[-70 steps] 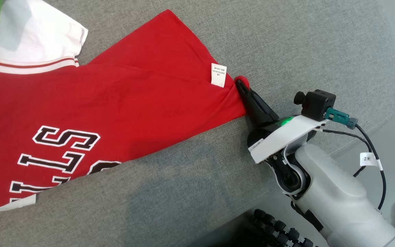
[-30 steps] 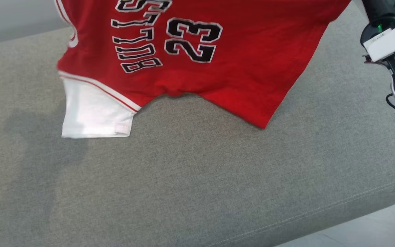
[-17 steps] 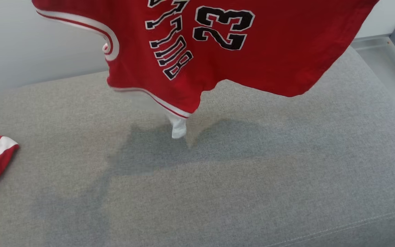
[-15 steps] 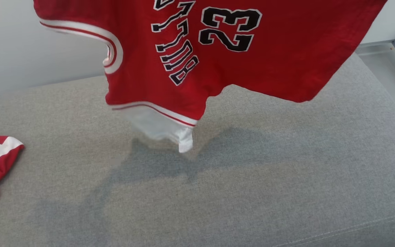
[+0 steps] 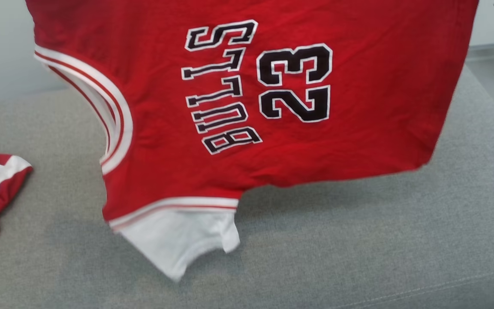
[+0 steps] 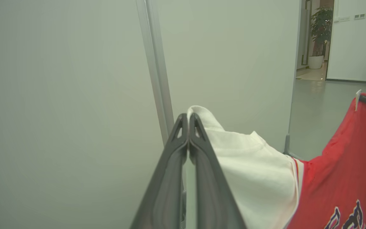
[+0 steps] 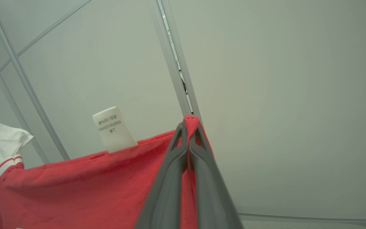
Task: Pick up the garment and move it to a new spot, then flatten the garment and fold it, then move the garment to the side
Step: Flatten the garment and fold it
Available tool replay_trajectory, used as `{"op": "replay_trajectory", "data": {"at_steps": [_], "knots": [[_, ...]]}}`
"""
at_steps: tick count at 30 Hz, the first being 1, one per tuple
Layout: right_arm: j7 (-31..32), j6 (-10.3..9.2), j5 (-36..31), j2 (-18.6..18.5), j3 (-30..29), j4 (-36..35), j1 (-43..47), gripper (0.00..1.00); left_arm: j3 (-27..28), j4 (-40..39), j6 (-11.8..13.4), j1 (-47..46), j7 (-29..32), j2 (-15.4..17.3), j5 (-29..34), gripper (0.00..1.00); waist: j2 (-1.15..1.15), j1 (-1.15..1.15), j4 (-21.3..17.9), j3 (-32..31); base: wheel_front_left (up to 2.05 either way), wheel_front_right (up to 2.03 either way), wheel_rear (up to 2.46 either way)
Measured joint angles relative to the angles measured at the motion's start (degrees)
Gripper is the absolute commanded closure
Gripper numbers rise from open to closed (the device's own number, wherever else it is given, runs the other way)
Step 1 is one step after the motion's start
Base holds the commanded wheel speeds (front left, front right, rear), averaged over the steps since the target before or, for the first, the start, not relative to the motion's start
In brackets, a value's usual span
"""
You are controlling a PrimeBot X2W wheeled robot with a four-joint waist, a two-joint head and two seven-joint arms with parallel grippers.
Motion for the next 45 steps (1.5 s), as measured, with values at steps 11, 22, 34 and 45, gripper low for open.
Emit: {"op": "replay_trajectory", "data": {"at_steps": [11,22,34,45], "knots": [[-7.71,-0.02,-15.67,9.07,3.71,17.06,-22.41,1.00,-1.74,14.04,0.26,-15.50,-9.54,-8.88,19.20,1.00,0.00,0.00,0.37,12.81,0.00,0.00,0.00],[-22.53,-0.03,-29.05,12.88,4.93,26.48,-36.37,1.00,19.74,9.83,6.72,-20.37,-16.67,-13.02,41.86,1.00,0.00,0.00,0.72,29.46,0.00,0.00,0.00],[-22.60,-0.02,-33.38,11.68,-2.97,17.74,-17.79,1.00,43.34,-3.57,0.47,11.95,-16.63,-16.67,53.79,1.00,0.00,0.02,3.73,40.86,0.00,0.00,0.00],[-22.60,-0.01,-30.53,10.17,-13.74,1.13,13.05,1.00,50.09,-22.17,0.09,50.47,-16.63,-11.91,54.33,1.00,0.00,0.00,5.10,33.68,0.00,0.00,0.00]]}}
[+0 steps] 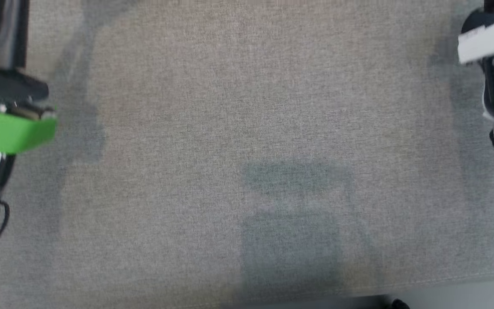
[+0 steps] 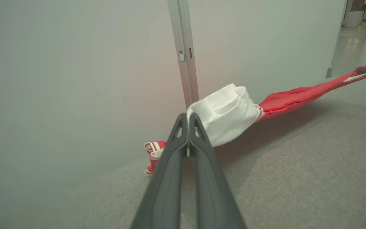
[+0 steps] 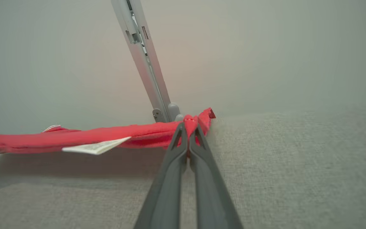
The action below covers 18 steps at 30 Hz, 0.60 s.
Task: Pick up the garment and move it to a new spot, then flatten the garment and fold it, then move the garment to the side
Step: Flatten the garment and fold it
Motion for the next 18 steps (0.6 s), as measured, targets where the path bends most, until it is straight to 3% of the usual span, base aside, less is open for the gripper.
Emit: {"op": "replay_trajectory", "data": {"at_steps": [4,9,18], "knots": [[0.00,0.03,1.96,-0.73,-1.26,-2.96,9.26,1.00,2.43,-3.14,-0.07,12.55,0.00,-0.90,0.79,1.00,0.00,0.00,-0.54,-4.62,0.00,0.00,0.00],[-0.01,0.03,2.60,-2.13,-1.66,-6.28,19.67,1.00,4.90,-6.69,-0.13,25.74,0.00,-4.49,1.75,1.00,0.00,-0.01,-1.23,-10.42,0.00,0.00,0.00],[0.00,0.03,0.87,-3.28,-3.86,-13.26,34.88,1.00,6.25,-11.44,-0.14,41.27,0.00,-8.84,2.94,1.00,0.00,-0.01,-1.86,-19.02,0.00,0.00,0.00]]}}
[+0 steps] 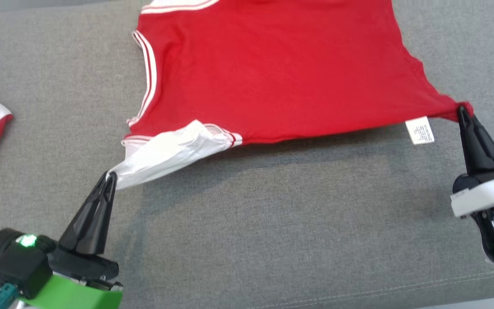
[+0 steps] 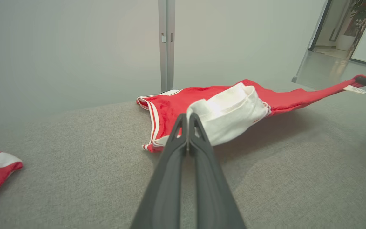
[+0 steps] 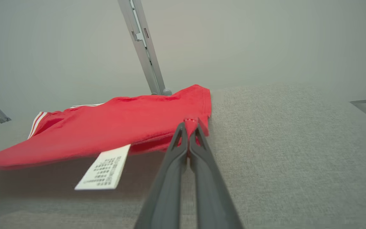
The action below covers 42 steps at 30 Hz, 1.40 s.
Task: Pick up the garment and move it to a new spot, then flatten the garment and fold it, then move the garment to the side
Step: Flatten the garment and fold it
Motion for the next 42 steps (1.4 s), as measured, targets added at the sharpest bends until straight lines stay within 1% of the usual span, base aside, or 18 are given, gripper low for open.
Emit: {"op": "replay_trajectory", "data": {"at_steps": [5,8,11,13,15,19,23,28,29,32,34,40,41,42], "knots": [[-0.01,0.00,-1.87,-1.52,-1.89,-4.60,8.17,1.00,0.48,-3.16,0.00,6.51,0.00,-0.35,0.27,1.00,0.00,0.00,-0.26,-3.43,0.00,0.00,0.00],[-0.01,0.00,-2.26,-1.99,-3.33,-6.82,11.88,1.00,0.69,-4.93,0.00,9.46,-0.01,0.32,-0.13,1.00,0.00,0.00,-0.45,-4.75,0.00,0.00,0.00],[-0.01,0.00,-2.45,-2.10,-4.28,-7.27,13.32,1.00,0.32,-5.45,0.00,10.27,-0.01,1.04,-1.01,1.00,0.00,0.00,-0.75,-5.36,0.00,0.00,0.00],[0.00,0.00,-2.81,-1.88,-4.32,-5.47,12.99,1.00,-0.70,-4.36,0.00,9.48,0.69,1.44,-1.86,1.00,0.00,0.00,-0.93,-5.39,0.00,0.00,0.00],[-0.01,-0.01,-3.19,-1.07,-3.32,-2.42,11.40,1.00,-2.05,-2.50,0.00,6.82,1.94,1.54,-2.19,1.00,0.00,0.00,-1.00,-5.28,0.00,0.00,0.00],[-0.01,0.00,-3.67,0.71,-0.20,5.55,5.34,1.00,-5.13,2.74,0.00,-0.74,5.05,1.11,-1.92,1.00,0.00,0.00,-0.98,-4.80,0.00,0.00,0.00],[-0.01,-0.01,-4.57,2.29,1.03,12.19,-1.58,1.00,-8.22,8.53,0.00,-8.89,5.53,0.58,-1.45,1.00,0.00,0.00,-0.71,-3.66,0.00,0.00,0.00],[-0.01,-0.01,-5.64,3.28,1.30,16.57,-7.75,1.00,-11.80,15.61,0.00,-17.84,3.22,0.20,-1.15,1.00,0.00,0.00,-0.17,-1.63,0.00,0.00,0.00],[-0.01,-0.01,-5.64,3.28,1.30,16.57,-7.75,1.00,-11.80,15.61,0.00,-17.84,3.22,0.20,-1.15,1.00,0.00,0.00,-0.17,-1.63,0.00,0.00,0.00],[-0.01,-0.01,-6.02,3.61,1.54,18.79,-10.66,1.00,-12.95,19.51,0.00,-22.74,1.60,0.20,-0.64,1.00,0.00,0.00,0.13,-0.17,0.00,0.00,0.00],[-0.01,-0.01,-6.08,3.80,1.40,19.71,-12.69,1.00,-13.30,21.83,0.00,-25.75,0.86,0.20,0.87,1.00,0.00,0.00,0.28,0.89,0.00,0.00,0.00],[-0.01,-0.01,-6.68,4.77,2.23,23.01,-16.97,1.00,-14.24,26.52,0.00,-32.42,0.22,-0.98,3.15,1.00,0.00,0.00,0.53,4.27,0.00,0.00,0.00],[-0.01,-0.01,-6.69,5.02,2.38,23.37,-17.57,1.00,-14.26,26.91,0.00,-33.36,0.18,-1.14,3.55,0.99,0.00,0.00,0.54,4.83,0.00,0.00,0.00],[-0.01,-0.01,-6.75,5.24,2.59,23.74,-18.25,1.00,-14.28,27.29,0.00,-34.15,0.15,-1.26,4.00,0.88,0.00,0.00,0.53,5.36,0.00,0.00,0.00]]}}
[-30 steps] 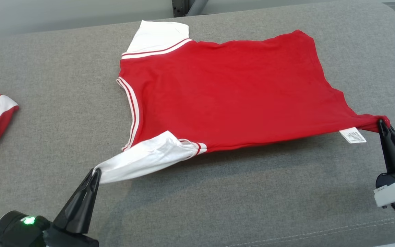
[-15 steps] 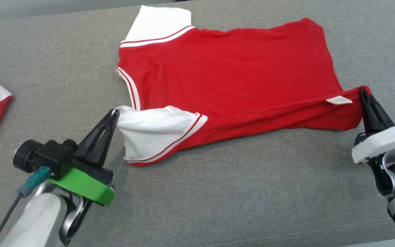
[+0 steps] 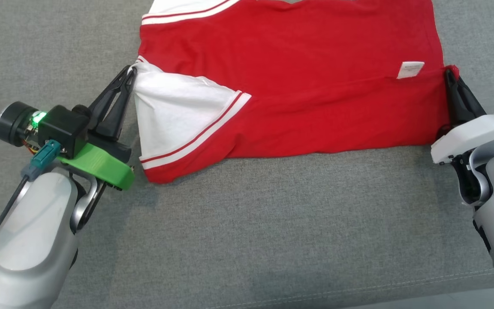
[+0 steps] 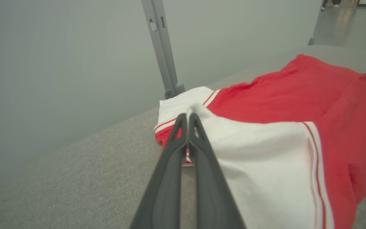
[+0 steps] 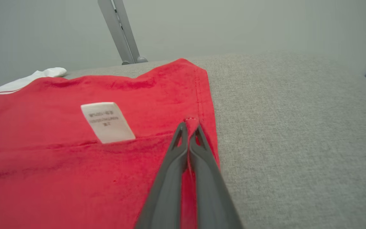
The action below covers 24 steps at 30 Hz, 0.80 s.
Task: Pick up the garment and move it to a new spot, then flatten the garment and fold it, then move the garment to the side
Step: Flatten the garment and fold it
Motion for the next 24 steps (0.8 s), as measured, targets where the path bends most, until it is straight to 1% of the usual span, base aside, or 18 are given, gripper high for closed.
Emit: {"op": "replay_trajectory", "data": {"at_steps": [1,2,3,4,5,6,7,8,9,11,14,17,20,22,24], "knots": [[0.00,0.00,-0.08,0.19,0.21,0.33,-0.60,1.00,-0.07,0.56,0.00,-0.57,0.00,-0.10,0.32,0.82,0.00,0.00,-0.02,0.50,0.00,0.00,0.00],[0.00,0.00,-0.09,0.41,0.31,0.74,-1.12,1.00,-0.09,1.09,0.00,-0.87,0.00,-0.25,0.43,0.72,0.00,0.00,-0.07,0.96,0.00,0.00,0.00],[0.00,0.00,-0.08,0.62,0.42,1.02,-1.41,1.00,-0.12,1.51,0.00,-1.05,0.00,-0.49,0.49,0.55,0.00,0.00,-0.13,1.35,0.00,0.00,0.00],[0.00,0.00,-0.08,0.82,0.54,1.30,-1.56,0.92,-0.11,2.00,0.00,-1.25,0.01,-0.75,0.52,0.13,0.00,0.00,-0.22,1.65,0.00,0.00,0.00],[0.00,0.00,0.00,0.99,0.70,1.44,-1.60,0.85,-0.04,2.34,0.00,-1.32,0.00,-0.99,0.52,0.00,0.00,0.00,-0.36,1.84,0.00,0.00,0.00],[0.00,0.00,0.21,1.14,0.82,1.55,-1.59,0.75,0.19,2.76,0.00,-1.31,0.00,-1.35,0.49,0.00,0.00,0.00,-0.51,1.89,0.00,0.00,0.00],[0.00,0.00,0.21,1.19,0.92,1.60,-1.53,0.56,0.46,3.05,0.00,-1.23,0.00,-1.75,0.27,0.00,0.00,0.00,-0.62,1.79,0.00,0.00,0.00],[0.00,0.00,0.25,1.22,0.77,1.38,-1.35,0.10,0.80,3.16,0.00,-1.03,0.00,-2.09,-0.07,0.00,0.00,0.00,-0.72,1.56,0.00,0.00,0.00],[0.00,0.00,0.37,1.27,0.25,0.82,-1.05,0.00,1.25,3.20,0.00,-0.75,0.00,-2.24,-0.12,0.00,0.00,0.00,-0.80,1.25,0.00,0.00,0.00],[0.00,0.00,0.44,1.25,-1.23,-1.47,0.18,0.00,2.89,2.78,0.00,0.53,0.00,-2.61,-0.15,0.00,0.00,0.00,-0.93,0.48,0.00,0.00,0.00],[0.00,0.00,0.46,1.71,-3.03,-5.65,3.74,0.00,6.37,1.08,0.08,4.13,-0.01,-4.01,-0.87,0.00,0.00,0.00,-1.11,-0.94,0.00,0.00,0.00],[0.00,0.00,0.47,2.02,-3.68,-8.79,8.42,0.00,8.67,0.11,0.20,9.87,-0.01,-5.88,-3.34,0.00,0.00,0.00,-1.34,-2.56,0.00,0.00,0.00],[0.00,0.00,1.01,2.23,-4.42,-11.40,12.53,0.00,8.37,0.43,0.20,15.75,0.53,-7.81,-7.44,0.00,0.00,0.00,-1.60,-4.22,0.00,0.00,0.00],[0.00,0.00,1.36,2.41,-5.36,-12.57,14.97,0.00,6.83,-0.37,0.19,19.04,3.04,-8.49,-10.51,0.00,0.00,0.00,-1.81,-5.24,0.00,0.00,0.00],[0.00,0.00,1.76,2.60,-6.09,-13.30,17.05,0.00,7.17,-1.31,0.18,21.59,4.50,-9.11,-13.23,0.00,0.00,0.00,-2.02,-6.07,0.00,0.00,0.00]]}}
